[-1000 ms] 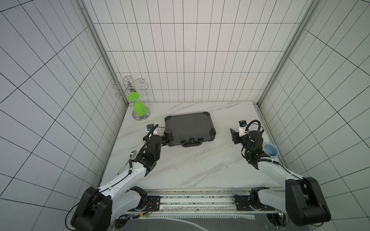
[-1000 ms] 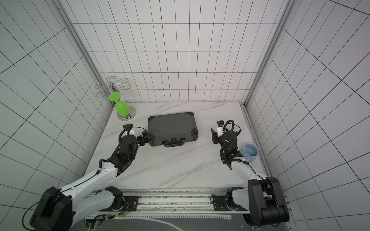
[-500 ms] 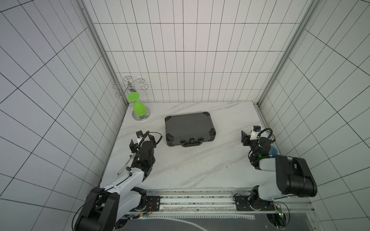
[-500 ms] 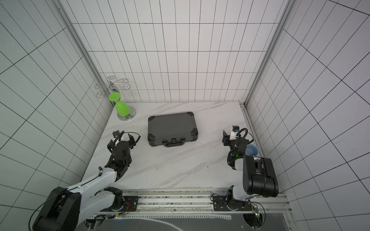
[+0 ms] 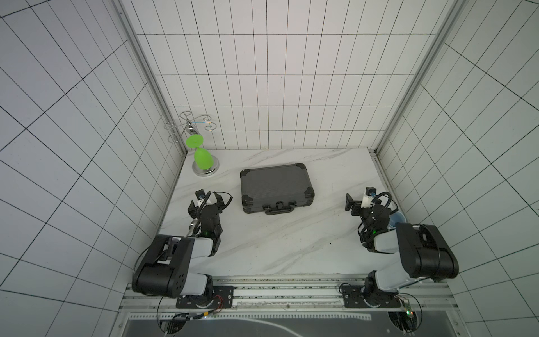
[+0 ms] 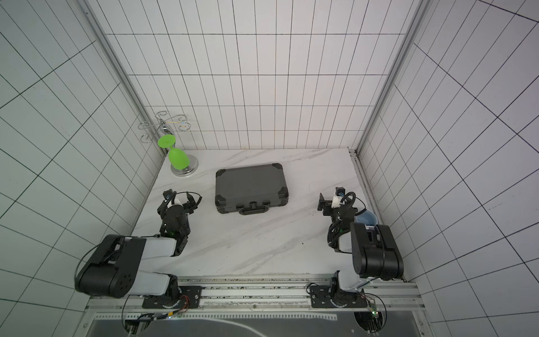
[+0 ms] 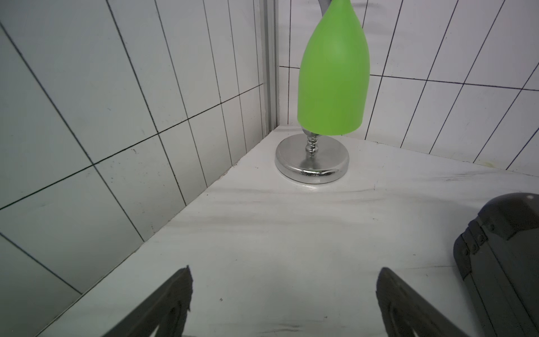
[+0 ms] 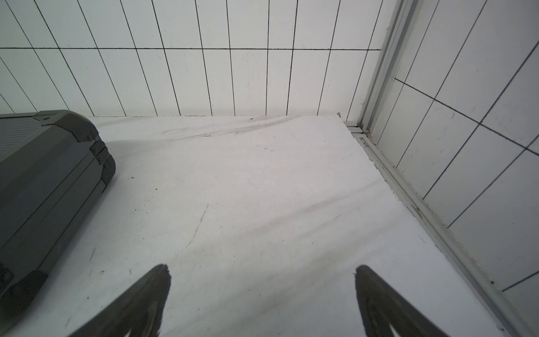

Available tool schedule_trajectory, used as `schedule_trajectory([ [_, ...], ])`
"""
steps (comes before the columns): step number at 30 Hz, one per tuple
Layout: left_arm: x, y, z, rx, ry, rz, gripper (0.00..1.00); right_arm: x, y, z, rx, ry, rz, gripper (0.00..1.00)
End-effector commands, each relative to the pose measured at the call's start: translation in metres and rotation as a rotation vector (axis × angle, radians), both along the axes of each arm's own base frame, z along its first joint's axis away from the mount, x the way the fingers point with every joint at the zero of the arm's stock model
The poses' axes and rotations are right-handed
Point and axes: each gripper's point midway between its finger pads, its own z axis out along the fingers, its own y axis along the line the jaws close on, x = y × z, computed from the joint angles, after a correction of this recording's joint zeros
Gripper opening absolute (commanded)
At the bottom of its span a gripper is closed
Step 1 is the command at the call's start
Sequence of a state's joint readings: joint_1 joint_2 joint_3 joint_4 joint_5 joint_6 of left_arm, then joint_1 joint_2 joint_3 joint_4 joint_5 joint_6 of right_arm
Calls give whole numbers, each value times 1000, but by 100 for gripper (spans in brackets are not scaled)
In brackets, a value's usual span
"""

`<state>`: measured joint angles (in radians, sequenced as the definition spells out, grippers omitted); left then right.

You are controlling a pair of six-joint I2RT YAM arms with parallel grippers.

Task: Close the poker set cases
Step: Reset both arms

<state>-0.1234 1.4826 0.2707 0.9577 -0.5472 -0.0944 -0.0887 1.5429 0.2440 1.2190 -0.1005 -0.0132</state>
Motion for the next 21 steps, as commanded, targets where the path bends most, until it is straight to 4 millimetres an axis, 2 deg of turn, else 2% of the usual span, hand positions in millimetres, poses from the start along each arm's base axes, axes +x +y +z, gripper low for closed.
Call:
schedule_trajectory([
  [1,27,-20,11,27,-20,-121,98,6,0,10,-9,-34,-13,99],
  [2,33,-23,4,27,28,-130,97,6,0,10,-10,-32,-13,99],
  [7,28,-24,9,44,-31,-124,98,6,0,11,-11,-35,-15,99],
  [21,29,-24,7,39,-2,-122,98,6,1,10,-16,-33,-18,99],
])
